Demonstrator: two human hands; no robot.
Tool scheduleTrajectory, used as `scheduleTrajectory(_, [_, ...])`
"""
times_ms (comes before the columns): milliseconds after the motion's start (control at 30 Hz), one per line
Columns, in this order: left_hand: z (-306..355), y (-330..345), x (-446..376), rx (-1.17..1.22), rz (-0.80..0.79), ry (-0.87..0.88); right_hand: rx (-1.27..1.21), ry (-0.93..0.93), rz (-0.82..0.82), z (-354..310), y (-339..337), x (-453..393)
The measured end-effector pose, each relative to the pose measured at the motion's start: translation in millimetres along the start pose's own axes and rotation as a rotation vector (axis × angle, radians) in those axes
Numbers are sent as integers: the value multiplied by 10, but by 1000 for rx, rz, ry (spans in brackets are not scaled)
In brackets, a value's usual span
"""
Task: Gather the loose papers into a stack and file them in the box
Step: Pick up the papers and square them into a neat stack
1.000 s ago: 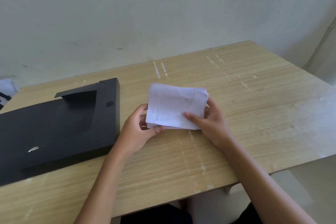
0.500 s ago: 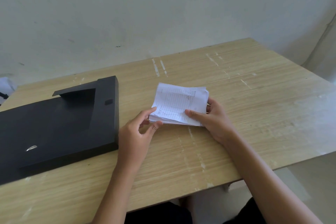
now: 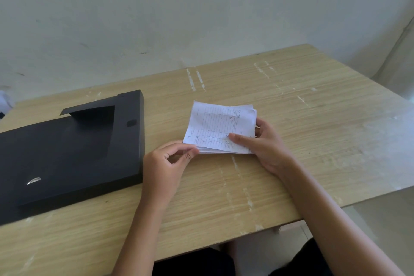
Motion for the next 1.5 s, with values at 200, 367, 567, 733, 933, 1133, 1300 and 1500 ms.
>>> scheduleTrajectory(200, [-38, -8, 12, -44, -16, -47, 85, -33, 13, 9, 9, 20])
scheduleTrajectory(367, [132, -82, -143, 47, 94, -116, 278, -164, 96, 6, 81, 88])
scheduleTrajectory(567, [322, -9, -363, 46, -426, -245, 250, -228, 139, 41, 89, 68])
scheduleTrajectory(733, [66, 5, -326, -72, -444, -237, 193, -209, 148, 32, 87, 68])
scheduleTrajectory(933, [55, 51, -330, -151, -375, -174, 215, -215, 131, 10, 100, 104])
scheduleTrajectory(1133, [32, 95, -164, -147, -247, -149, 396, -252, 197, -25, 122, 136])
scheduleTrajectory(1300, [88, 0, -237, -411, -473, -80, 503, -311, 178, -59, 132, 171])
scheduleTrajectory(1500, [937, -340, -471, -290, -364, 128, 514, -350, 151, -17, 113, 163])
Point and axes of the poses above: each hand's wrist, its own x-axis away from the middle knuckle, its own y-axis out of the palm, z = x × y, the point moved 2 cm from there along -x, towards the middle knuckle, and after that the axes turned 2 degrees about z, right-handed, at the moved point
